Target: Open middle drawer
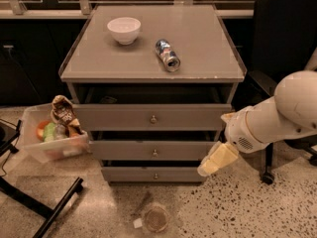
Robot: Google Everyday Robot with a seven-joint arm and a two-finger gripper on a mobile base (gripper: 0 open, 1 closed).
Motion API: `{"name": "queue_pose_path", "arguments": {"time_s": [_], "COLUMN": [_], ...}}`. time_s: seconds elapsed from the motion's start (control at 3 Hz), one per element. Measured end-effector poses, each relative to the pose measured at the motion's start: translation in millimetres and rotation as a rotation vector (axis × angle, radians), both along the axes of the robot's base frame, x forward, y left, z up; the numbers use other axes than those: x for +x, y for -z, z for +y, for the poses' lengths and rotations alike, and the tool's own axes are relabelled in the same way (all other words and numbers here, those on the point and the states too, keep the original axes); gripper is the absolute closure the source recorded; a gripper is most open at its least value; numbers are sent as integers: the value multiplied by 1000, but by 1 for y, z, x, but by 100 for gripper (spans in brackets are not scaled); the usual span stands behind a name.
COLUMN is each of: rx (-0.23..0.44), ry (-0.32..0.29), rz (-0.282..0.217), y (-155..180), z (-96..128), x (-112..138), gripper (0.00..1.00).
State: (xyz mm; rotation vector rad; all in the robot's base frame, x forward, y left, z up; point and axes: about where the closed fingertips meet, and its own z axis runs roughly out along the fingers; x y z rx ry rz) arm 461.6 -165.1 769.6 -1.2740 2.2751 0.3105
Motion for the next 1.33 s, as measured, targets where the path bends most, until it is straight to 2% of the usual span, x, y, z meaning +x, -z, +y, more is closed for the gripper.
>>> {"name": "queue_pose_path", "arguments": {"time_s": [0.33,0.67,1.0,1.33], "rx": [50,122,130,130], "ry": [28,90,125,125], "rz": [0,5,-55,-55], "y": [58,117,116,116], "z": [7,22,20,20], "x": [33,47,65,65], "gripper": [0,0,0,0]}}
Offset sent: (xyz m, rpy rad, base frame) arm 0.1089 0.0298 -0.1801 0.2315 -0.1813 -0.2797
